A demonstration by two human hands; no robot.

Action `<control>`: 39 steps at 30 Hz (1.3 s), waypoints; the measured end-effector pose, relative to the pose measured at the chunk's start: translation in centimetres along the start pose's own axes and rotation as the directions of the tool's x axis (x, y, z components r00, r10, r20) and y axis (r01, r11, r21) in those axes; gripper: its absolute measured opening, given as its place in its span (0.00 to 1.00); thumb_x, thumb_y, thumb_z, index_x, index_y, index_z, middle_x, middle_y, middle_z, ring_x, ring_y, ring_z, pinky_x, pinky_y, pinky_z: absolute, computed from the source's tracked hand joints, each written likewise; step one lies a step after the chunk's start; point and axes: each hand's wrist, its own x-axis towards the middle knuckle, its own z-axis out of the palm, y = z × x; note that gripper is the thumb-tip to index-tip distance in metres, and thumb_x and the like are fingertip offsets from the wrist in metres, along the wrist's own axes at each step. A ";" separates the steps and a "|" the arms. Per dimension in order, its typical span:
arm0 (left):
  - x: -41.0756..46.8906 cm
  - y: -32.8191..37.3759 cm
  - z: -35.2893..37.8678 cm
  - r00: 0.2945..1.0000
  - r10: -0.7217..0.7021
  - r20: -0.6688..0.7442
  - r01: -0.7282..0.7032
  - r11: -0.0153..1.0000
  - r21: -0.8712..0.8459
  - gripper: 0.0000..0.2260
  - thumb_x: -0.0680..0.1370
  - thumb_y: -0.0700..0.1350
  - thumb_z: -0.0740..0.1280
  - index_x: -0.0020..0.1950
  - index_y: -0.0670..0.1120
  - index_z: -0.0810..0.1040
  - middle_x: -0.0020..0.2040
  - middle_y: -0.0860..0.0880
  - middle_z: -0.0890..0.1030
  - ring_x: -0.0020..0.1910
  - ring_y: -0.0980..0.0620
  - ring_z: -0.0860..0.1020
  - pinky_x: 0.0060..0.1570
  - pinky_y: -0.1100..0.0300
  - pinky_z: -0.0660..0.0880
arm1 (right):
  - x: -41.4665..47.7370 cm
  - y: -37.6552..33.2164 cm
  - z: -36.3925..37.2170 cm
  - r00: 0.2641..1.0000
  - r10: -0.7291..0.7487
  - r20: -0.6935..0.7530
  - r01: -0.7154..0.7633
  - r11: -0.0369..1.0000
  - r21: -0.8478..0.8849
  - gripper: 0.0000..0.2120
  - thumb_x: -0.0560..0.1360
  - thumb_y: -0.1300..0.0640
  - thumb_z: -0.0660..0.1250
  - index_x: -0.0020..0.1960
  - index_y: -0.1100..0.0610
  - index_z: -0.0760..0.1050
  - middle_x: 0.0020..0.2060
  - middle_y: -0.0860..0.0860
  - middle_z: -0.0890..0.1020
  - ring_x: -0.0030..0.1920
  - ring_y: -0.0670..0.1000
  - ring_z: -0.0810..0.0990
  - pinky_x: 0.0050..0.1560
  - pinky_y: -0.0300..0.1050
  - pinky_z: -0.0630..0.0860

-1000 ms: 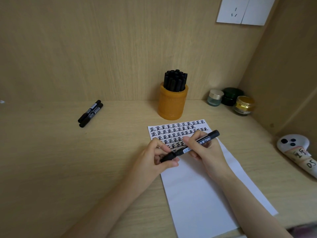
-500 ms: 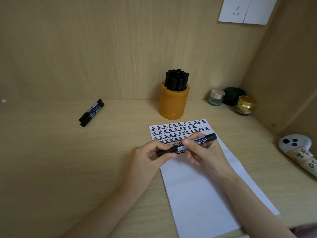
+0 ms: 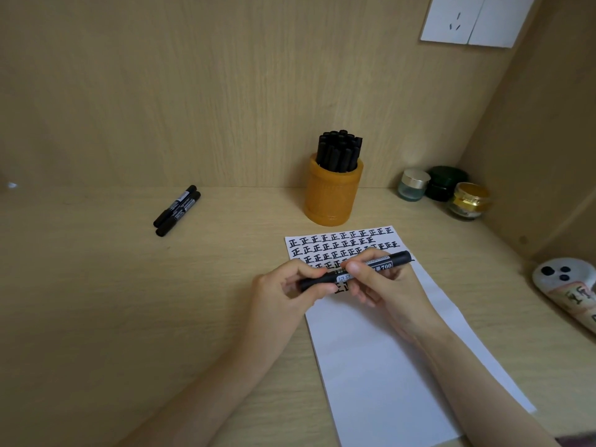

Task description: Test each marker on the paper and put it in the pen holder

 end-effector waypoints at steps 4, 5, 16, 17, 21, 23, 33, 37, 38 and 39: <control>0.1 0.6 0.1 1.000 0.017 0.001 -0.017 1.000 0.014 0.08 0.67 0.35 0.75 0.41 0.46 0.81 0.41 0.55 0.85 0.41 0.58 0.83 0.44 0.68 0.76 | 0.1 0.3 -0.2 0.999 0.018 -0.048 -0.017 1.000 0.020 0.25 0.57 0.32 0.76 0.42 0.50 0.83 0.29 0.49 0.78 0.29 0.45 0.74 0.29 0.33 0.68; 0.2 0.8 0.0 1.000 0.025 -0.008 -0.025 0.999 0.028 0.08 0.68 0.36 0.75 0.42 0.46 0.82 0.41 0.55 0.85 0.41 0.57 0.83 0.43 0.68 0.76 | 0.2 0.4 -0.5 0.994 0.005 -0.111 -0.005 1.000 0.000 0.26 0.58 0.30 0.74 0.46 0.48 0.83 0.33 0.48 0.80 0.34 0.45 0.76 0.33 0.33 0.71; 1.6 1.7 0.1 0.996 0.066 -0.055 -0.055 0.982 0.182 0.07 0.68 0.41 0.76 0.42 0.49 0.82 0.35 0.52 0.83 0.32 0.57 0.80 0.38 0.60 0.78 | 1.1 0.0 -0.5 0.844 -0.464 0.271 0.483 0.435 -0.760 0.13 0.74 0.46 0.67 0.53 0.52 0.82 0.45 0.44 0.81 0.47 0.45 0.75 0.46 0.46 0.74; 1.8 1.9 0.3 0.995 0.082 -0.048 -0.072 0.980 0.188 0.07 0.68 0.41 0.76 0.42 0.49 0.81 0.35 0.53 0.83 0.32 0.58 0.80 0.37 0.63 0.77 | 1.2 -0.1 -0.3 0.843 -0.467 0.266 0.480 0.432 -0.764 0.13 0.74 0.47 0.67 0.53 0.52 0.81 0.44 0.44 0.81 0.45 0.43 0.74 0.45 0.46 0.74; 3.4 3.5 0.5 0.992 0.122 0.017 -0.123 0.958 0.259 0.10 0.71 0.48 0.73 0.50 0.52 0.78 0.35 0.55 0.83 0.35 0.60 0.81 0.40 0.65 0.77 | 1.6 -1.2 -0.2 0.886 -0.419 0.197 0.420 0.549 -0.723 0.16 0.76 0.54 0.69 0.60 0.42 0.71 0.44 0.40 0.79 0.42 0.44 0.76 0.41 0.36 0.71; 4.9 4.3 0.6 0.991 0.123 0.049 -0.132 0.945 0.299 0.12 0.73 0.52 0.69 0.55 0.51 0.77 0.40 0.54 0.83 0.38 0.60 0.81 0.43 0.66 0.77 | 2.3 -1.9 -0.3 0.897 -0.413 0.156 0.406 0.636 -0.656 0.23 0.77 0.58 0.68 0.65 0.39 0.65 0.44 0.42 0.79 0.42 0.46 0.78 0.42 0.34 0.71; 16.1 4.3 3.1 0.960 0.265 0.093 -0.252 0.669 0.699 0.17 0.76 0.43 0.68 0.65 0.49 0.73 0.65 0.49 0.71 0.65 0.49 0.69 0.65 0.54 0.67 | 10.4 -6.2 -3.2 0.769 -0.591 -0.243 0.423 0.755 -0.501 0.22 0.78 0.63 0.66 0.69 0.56 0.63 0.40 0.58 0.81 0.38 0.50 0.82 0.45 0.37 0.77; 19.1 4.4 4.6 0.962 0.234 0.143 -0.261 0.627 0.734 0.22 0.74 0.46 0.69 0.68 0.51 0.71 0.72 0.45 0.64 0.71 0.45 0.62 0.68 0.46 0.63 | 13.3 -7.1 -3.7 0.706 -0.634 -0.316 0.443 0.743 -0.501 0.22 0.78 0.64 0.65 0.68 0.58 0.63 0.41 0.58 0.80 0.40 0.49 0.82 0.43 0.34 0.76; 19.6 4.3 4.8 0.964 0.221 0.145 -0.255 0.633 0.731 0.22 0.74 0.47 0.70 0.67 0.52 0.71 0.72 0.45 0.63 0.72 0.44 0.61 0.68 0.46 0.63 | 13.8 -7.3 -3.8 0.692 -0.642 -0.331 0.443 0.739 -0.508 0.22 0.78 0.64 0.65 0.69 0.58 0.62 0.41 0.57 0.80 0.41 0.50 0.82 0.43 0.33 0.76; 20.0 4.2 4.9 0.967 0.209 0.145 -0.248 0.652 0.716 0.21 0.74 0.48 0.70 0.66 0.52 0.73 0.72 0.44 0.63 0.72 0.45 0.61 0.68 0.47 0.63 | 14.3 -7.4 -3.8 0.678 -0.649 -0.346 0.442 0.736 -0.513 0.22 0.78 0.63 0.64 0.69 0.57 0.62 0.41 0.56 0.80 0.42 0.50 0.82 0.44 0.33 0.76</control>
